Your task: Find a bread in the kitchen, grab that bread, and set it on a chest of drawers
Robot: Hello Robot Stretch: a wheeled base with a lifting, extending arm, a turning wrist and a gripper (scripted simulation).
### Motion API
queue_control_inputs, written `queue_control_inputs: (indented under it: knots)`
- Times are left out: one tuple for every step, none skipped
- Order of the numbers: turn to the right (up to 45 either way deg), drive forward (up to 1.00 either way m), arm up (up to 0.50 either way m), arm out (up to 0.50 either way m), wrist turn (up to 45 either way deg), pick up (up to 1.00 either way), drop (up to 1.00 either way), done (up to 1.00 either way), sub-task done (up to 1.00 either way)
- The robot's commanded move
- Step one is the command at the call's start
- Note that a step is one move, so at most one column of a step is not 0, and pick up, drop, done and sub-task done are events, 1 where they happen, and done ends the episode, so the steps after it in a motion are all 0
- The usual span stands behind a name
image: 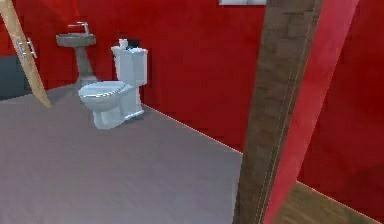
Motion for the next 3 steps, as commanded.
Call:
queue_control_inputs:
  knots:
    - [-21.0, 0.0, 0.0, 0.0, 0.0, 0.0, 0.0, 0.0, 0.0]
    - [0.0, 0.75, 0.0, 0.0, 0.0, 0.0, 0.0, 0.0, 0.0]
    - [-39.0, 0.0, 0.0, 0.0, 0.0, 0.0, 0.0, 0.0, 0.0]
